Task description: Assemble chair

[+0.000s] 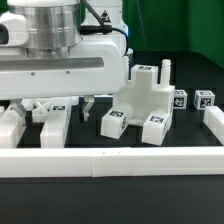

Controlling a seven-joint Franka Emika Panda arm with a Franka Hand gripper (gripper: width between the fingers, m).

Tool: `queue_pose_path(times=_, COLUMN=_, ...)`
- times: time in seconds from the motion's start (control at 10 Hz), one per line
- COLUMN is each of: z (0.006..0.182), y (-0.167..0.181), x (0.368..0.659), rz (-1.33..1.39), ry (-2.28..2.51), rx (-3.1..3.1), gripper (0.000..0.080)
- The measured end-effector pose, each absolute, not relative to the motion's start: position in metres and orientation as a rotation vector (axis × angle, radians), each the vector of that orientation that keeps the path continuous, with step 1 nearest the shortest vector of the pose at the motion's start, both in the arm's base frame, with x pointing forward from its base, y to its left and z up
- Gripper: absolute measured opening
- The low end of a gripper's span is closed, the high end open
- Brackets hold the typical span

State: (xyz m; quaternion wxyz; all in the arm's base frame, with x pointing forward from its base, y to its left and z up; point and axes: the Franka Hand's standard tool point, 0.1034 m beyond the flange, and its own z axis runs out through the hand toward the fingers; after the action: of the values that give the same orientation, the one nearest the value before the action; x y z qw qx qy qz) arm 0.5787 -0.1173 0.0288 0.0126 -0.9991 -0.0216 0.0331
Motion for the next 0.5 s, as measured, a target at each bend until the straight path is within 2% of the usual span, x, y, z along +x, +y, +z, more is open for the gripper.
queue_pose_path(times=0.3, z=0.010, y=-0.117, x=0.571, rz=0.134, ry=-0.040, rx=-3.121, gripper=0.0648)
queue_pose_path(times=0.5, z=0.006, y=-0.120, x=0.574, rz=0.090, ry=-0.042, rx=-3.139, gripper=0.0648)
